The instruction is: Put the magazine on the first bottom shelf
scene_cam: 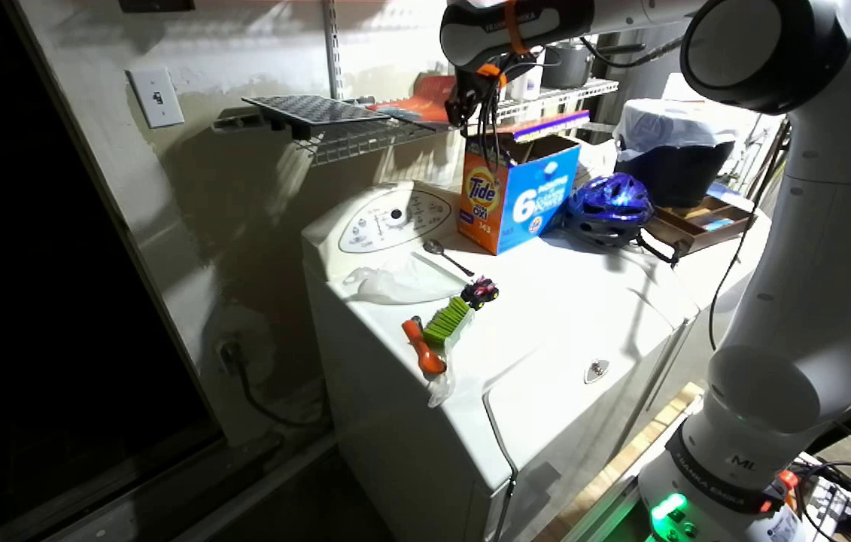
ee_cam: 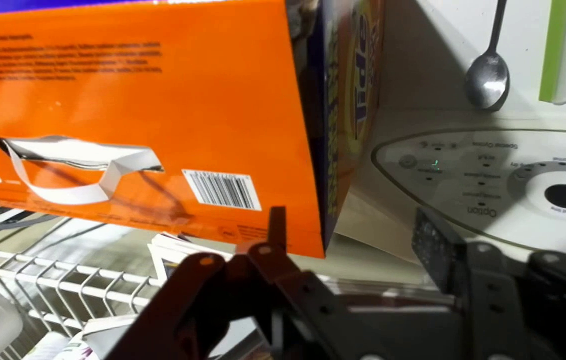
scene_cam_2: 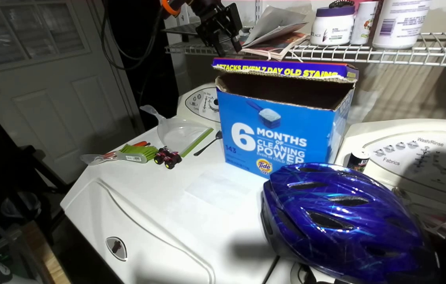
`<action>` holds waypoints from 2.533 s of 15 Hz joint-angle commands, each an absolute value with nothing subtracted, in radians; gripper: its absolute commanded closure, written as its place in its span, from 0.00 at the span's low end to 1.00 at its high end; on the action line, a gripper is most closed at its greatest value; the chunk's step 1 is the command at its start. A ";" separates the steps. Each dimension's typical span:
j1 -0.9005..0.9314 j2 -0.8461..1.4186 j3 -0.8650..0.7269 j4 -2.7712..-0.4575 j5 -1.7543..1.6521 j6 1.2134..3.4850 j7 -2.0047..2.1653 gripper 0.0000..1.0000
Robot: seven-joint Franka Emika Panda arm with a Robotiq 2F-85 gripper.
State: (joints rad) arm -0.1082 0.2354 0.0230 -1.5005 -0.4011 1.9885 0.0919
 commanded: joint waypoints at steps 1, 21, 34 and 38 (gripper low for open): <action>-0.086 0.202 -0.016 -1.563 -0.357 2.046 0.064 0.07; -0.084 0.249 -0.068 -1.587 -0.313 2.294 0.054 0.00; -0.079 0.290 -0.077 -1.549 -0.319 2.343 0.053 0.00; -0.065 0.276 -0.073 -1.549 -0.315 2.256 0.058 0.00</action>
State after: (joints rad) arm -0.0922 0.2515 -0.0596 -1.5940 -0.3221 2.2854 0.0470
